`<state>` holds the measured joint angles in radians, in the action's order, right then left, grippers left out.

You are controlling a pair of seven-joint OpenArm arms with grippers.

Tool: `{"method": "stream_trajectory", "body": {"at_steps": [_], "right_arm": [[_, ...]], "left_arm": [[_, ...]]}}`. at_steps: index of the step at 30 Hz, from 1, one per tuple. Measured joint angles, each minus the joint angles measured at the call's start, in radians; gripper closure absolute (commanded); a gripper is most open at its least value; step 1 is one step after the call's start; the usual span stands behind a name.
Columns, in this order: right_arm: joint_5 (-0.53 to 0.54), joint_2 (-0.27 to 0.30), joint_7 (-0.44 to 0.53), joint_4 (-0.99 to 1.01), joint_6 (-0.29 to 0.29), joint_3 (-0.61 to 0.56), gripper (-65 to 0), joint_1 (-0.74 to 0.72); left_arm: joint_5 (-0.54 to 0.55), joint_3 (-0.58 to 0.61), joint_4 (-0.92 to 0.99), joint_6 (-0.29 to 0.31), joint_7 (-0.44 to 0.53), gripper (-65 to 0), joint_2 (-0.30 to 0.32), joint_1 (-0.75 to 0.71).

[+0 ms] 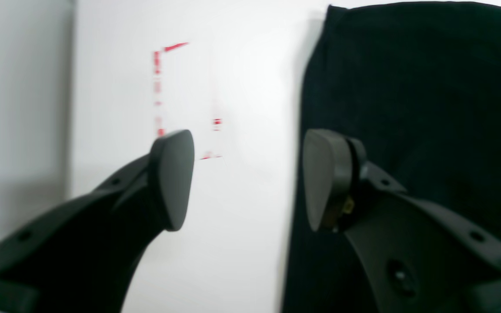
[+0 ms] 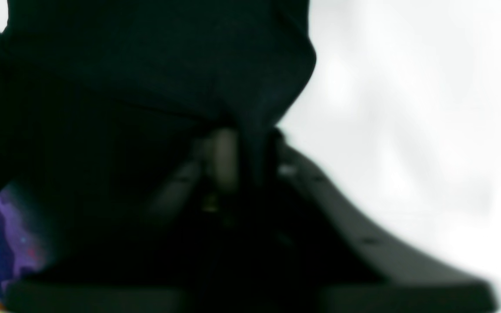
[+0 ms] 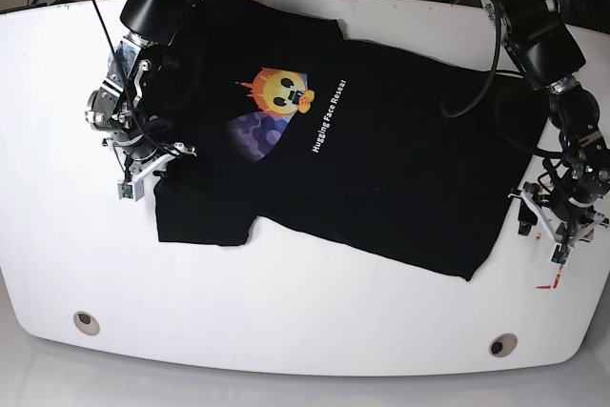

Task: Layout the t-shirt on the table in an organized manner, then fold the t-shirt properly
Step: 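Move both grippers down along the t-shirt sides toward the hem, then grasp the t-shirt side edges near the hem with both grippers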

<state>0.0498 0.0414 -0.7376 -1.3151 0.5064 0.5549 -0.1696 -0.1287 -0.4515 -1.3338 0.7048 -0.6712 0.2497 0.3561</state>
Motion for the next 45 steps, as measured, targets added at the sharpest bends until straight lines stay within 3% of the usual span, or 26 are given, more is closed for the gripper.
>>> {"method": "stream_trajectory", "body": {"at_steps": [10,17,20,25,30,33,45], "right_arm": [[-0.002,0.004,-0.002,0.0,-0.001,-0.043,0.0,0.001],[-0.001,-0.005,-0.006,-0.033,0.002,-0.158,0.0,0.023],[0.002,-0.013,-0.004,-0.053,0.011,-0.186,0.0,0.041],[-0.003,-0.024,-0.017,-0.07,0.008,-0.203,0.0,0.048],[-0.005,-0.036,-0.018,-0.092,0.003,-0.209,0.0,0.062],[-0.005,-0.042,-0.026,-0.097,0.004,-0.21,0.0,0.064],[-0.002,-0.042,-0.021,-0.101,0.008,-0.21,0.0,0.072]], "left_arm": [[-0.002,0.002,0.269,-0.042,0.103,-37.8,0.023,0.14],[-0.005,0.081,0.55,-0.053,0.251,-37.8,0.037,0.242],[0.0,0.108,0.661,-0.092,0.328,-37.9,0.021,0.269],[0.017,0.108,0.704,-0.134,0.427,-42.1,0.007,0.264],[0.018,0.108,0.777,-0.233,0.438,-43.9,0.024,0.281],[0.017,0.108,0.81,-0.26,0.441,-43.9,0.036,0.276],[0.024,0.174,0.954,-0.271,0.575,-43.9,0.03,0.283]]}}
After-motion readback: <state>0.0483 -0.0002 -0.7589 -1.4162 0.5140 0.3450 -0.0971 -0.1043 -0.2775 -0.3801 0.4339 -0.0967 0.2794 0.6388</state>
